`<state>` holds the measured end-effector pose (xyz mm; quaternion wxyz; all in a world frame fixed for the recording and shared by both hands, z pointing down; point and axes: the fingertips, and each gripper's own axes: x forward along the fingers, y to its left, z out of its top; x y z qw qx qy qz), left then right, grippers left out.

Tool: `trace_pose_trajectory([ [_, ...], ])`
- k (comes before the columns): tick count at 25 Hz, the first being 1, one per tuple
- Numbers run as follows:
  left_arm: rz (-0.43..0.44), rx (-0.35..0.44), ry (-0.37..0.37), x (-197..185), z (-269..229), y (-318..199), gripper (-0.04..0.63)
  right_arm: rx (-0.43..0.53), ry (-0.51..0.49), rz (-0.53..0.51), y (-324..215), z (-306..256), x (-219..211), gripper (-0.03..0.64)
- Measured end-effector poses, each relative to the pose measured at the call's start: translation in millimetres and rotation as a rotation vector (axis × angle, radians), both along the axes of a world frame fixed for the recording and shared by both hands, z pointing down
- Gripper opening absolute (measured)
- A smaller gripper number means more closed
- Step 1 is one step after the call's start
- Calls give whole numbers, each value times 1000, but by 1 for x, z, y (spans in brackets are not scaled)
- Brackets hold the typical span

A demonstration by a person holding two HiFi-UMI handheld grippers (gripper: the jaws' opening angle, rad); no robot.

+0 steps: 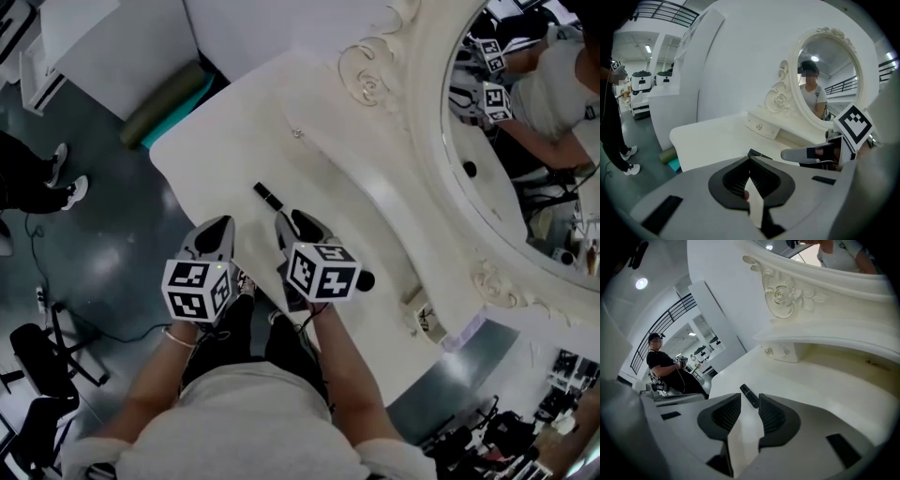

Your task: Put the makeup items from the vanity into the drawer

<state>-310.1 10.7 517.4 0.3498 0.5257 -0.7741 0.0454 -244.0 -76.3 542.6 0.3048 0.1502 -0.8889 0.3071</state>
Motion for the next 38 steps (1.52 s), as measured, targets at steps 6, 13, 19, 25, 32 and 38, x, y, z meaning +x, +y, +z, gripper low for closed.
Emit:
trace_pose_trajectory([
  [6,-6,-12,22,-12,13,0,3,52,60,-78,0,18,-15,132],
  [13,9,-26,53,-12,26,-3,3,119,113,-148,-4,30,-26,149],
  [19,9,-30,68,-17,34,-3,3,137,160,-174,0,40,-33,150],
  [25,-4,-17,73,-25,35,-4,3,177,225,-196,1,46,-34,145],
  [32,-12,-15,75,-27,35,2,3,179,246,-187,6,48,-35,104],
  [38,-10,-14,70,-26,34,4,3,166,231,-152,8,44,-27,98],
])
